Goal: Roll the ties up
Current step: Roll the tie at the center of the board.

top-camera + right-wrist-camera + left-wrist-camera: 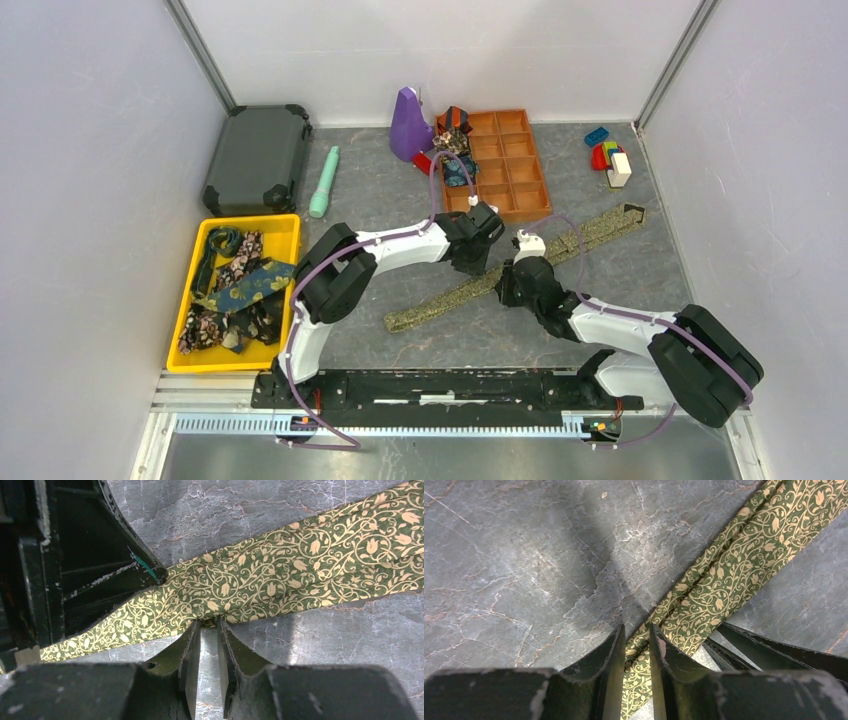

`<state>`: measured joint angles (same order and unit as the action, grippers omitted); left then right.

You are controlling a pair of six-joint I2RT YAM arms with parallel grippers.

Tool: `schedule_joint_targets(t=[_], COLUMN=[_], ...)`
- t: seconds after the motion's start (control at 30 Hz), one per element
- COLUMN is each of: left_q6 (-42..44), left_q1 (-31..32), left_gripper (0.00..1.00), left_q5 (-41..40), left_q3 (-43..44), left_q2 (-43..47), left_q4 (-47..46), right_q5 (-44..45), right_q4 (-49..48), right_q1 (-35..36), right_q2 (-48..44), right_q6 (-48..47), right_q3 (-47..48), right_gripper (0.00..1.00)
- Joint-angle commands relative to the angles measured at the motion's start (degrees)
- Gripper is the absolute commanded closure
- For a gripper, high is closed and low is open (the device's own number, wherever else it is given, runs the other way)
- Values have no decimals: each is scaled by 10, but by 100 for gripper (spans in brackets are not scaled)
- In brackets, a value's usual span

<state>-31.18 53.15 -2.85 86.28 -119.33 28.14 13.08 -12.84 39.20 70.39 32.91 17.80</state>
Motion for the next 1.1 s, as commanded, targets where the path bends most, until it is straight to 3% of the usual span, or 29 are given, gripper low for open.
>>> schedule_joint_targets(t=[0.0,0.13,0.27,0.33,0.4,0.47,0.53,0.6,0.87,1.07], left_q6=[28,27,11,-1,-29,-68,-112,-158,-258,-357], left_q1=[4,4,3,3,3,0,-4,-9,-14,-12], left_gripper=[69,67,55,45,23,9,1,0,3,14], left_q5=[-18,-59,-111,-139,-184,-230,-270,-298,-254,-241], left_q3=[15,34,35,18,-11,-54,-103,-161,-361,-472], left_q2=[2,13,55,89,134,184,235,288,498,626], left_q4=[4,32,67,79,96,105,111,116,82,100], right_q5=[3,1,-7,-9,-11,-25,-33,-40,-70,-74], right_q4=[71,88,112,126,151,164,170,167,133,79], right_q1=[-1,-1,-1,-1,-2,-1,-1,-1,-1,-1], right_q2=[18,16,-11,-36,-66,-95,-120,-137,-149,-131], right_q6=[-9,-12,-20,-26,-34,-48,-60,-76,-109,-135], right_q3=[-7,1,6,9,14,17,19,21,52,57], right_gripper=[75,73,65,59,54,46,42,37,2,2])
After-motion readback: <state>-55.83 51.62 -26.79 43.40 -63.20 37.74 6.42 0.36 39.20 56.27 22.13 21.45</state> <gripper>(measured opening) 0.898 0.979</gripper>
